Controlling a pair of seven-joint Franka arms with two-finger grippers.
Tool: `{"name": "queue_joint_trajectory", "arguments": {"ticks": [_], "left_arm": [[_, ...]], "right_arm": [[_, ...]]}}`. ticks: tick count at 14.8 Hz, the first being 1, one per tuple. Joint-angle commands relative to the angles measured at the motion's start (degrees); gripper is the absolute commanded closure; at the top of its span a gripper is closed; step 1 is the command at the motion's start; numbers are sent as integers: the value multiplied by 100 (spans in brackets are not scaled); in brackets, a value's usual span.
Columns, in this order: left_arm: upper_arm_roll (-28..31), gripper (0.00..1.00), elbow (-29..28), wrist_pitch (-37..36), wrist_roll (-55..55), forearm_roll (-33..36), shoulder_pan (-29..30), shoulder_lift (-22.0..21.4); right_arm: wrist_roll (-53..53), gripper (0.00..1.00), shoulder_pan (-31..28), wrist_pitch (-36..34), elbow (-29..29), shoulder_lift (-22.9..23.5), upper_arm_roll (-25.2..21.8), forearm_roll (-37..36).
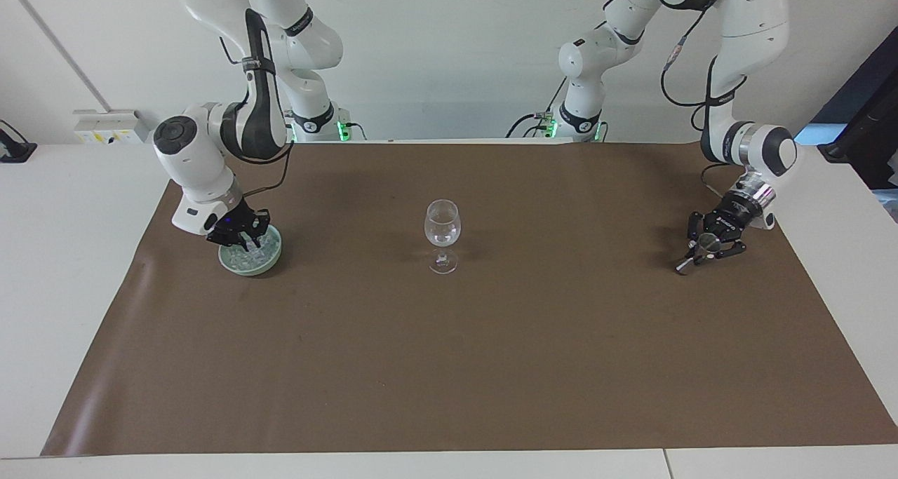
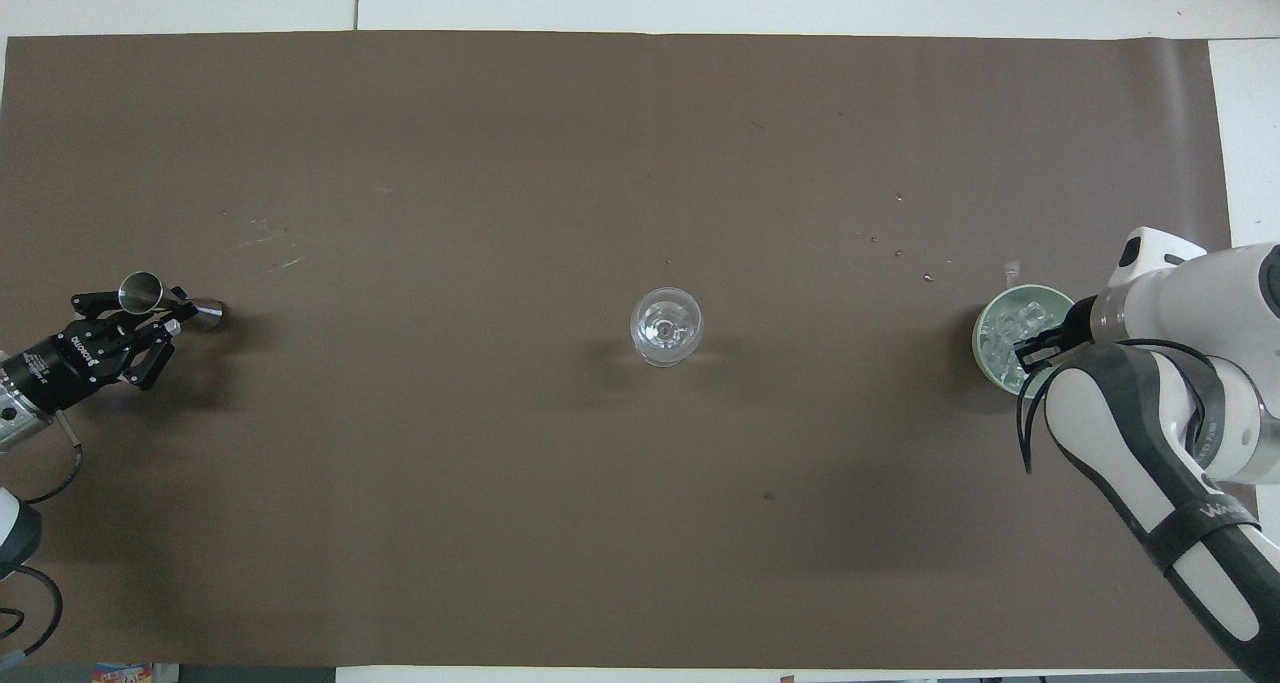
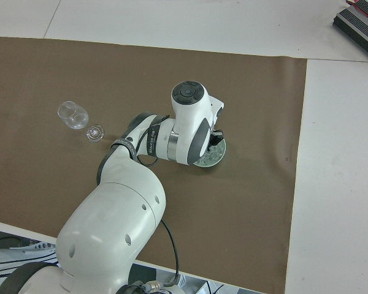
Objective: Pour wine and add ice with both arms
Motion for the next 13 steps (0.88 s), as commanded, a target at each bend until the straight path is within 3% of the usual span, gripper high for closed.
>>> {"name": "queue_joint_trajectory", "arguments": {"ticks": [1,3,7,13], "left_arm": [[-36,1,-203,86,78,-142,54,-185],[-27,0,-203,86,43,-133,28,-185],[8,0,-71,-98,-89,-81,195,-194],[69,0,473,-950,-89,858,651,-150]], "right_arm": [[-200,85,-100,-402,360,50,44,164],[-183,85,-29,-542,509,-28,53,155],[-43,85,-21,-1534,1343,-2,87,164],[1598,85,768,-3126,2969,112,149,322]]}}
